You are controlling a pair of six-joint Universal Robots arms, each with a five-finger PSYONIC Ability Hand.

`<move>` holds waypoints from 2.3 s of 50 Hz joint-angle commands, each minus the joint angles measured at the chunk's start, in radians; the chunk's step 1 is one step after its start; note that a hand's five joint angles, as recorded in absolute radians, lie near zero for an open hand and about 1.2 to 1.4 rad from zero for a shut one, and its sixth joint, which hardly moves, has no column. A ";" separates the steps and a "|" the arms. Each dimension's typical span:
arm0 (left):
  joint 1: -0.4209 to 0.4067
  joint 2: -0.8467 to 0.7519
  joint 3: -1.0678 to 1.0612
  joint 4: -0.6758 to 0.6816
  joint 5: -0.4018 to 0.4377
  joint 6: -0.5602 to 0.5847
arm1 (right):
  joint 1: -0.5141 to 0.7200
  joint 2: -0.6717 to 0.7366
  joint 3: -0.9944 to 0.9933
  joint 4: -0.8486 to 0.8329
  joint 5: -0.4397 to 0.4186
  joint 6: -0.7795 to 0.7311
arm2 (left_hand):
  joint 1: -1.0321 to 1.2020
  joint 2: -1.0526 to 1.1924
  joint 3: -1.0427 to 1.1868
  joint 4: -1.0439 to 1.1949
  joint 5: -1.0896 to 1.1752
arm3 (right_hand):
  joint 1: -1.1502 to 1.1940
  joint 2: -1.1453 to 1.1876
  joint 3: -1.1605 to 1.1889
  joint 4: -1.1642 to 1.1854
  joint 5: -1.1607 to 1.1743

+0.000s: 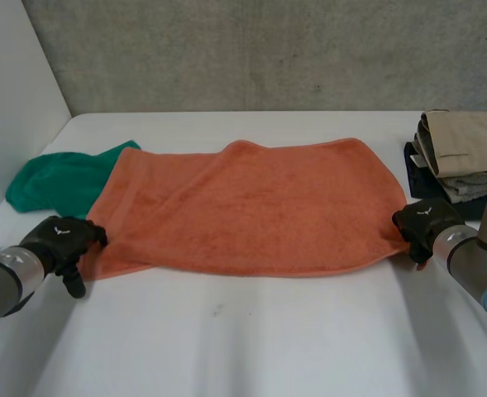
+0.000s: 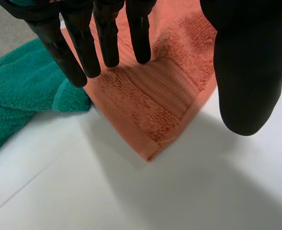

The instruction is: Fold the laundry.

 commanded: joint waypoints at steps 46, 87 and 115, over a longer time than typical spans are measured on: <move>-0.044 0.136 0.088 -0.432 -0.165 0.192 | -0.127 -0.137 -0.137 0.659 -0.118 -0.493 | 1.016 1.024 1.023 1.027 1.033 | 0.266 0.217 0.209 0.198 0.239; -0.300 -0.435 0.850 -0.057 -0.439 0.131 | 0.048 0.366 -0.619 -0.119 0.102 -0.252 | -0.206 -0.197 -0.199 -0.194 -0.189 | -0.956 -1.005 -1.013 -1.024 -0.983; -0.236 -0.535 0.814 0.114 -0.246 0.168 | 0.034 0.421 -0.662 -0.119 -0.018 0.014 | -0.206 -0.197 -0.199 -0.194 -0.189 | -0.956 -1.005 -1.013 -1.024 -0.983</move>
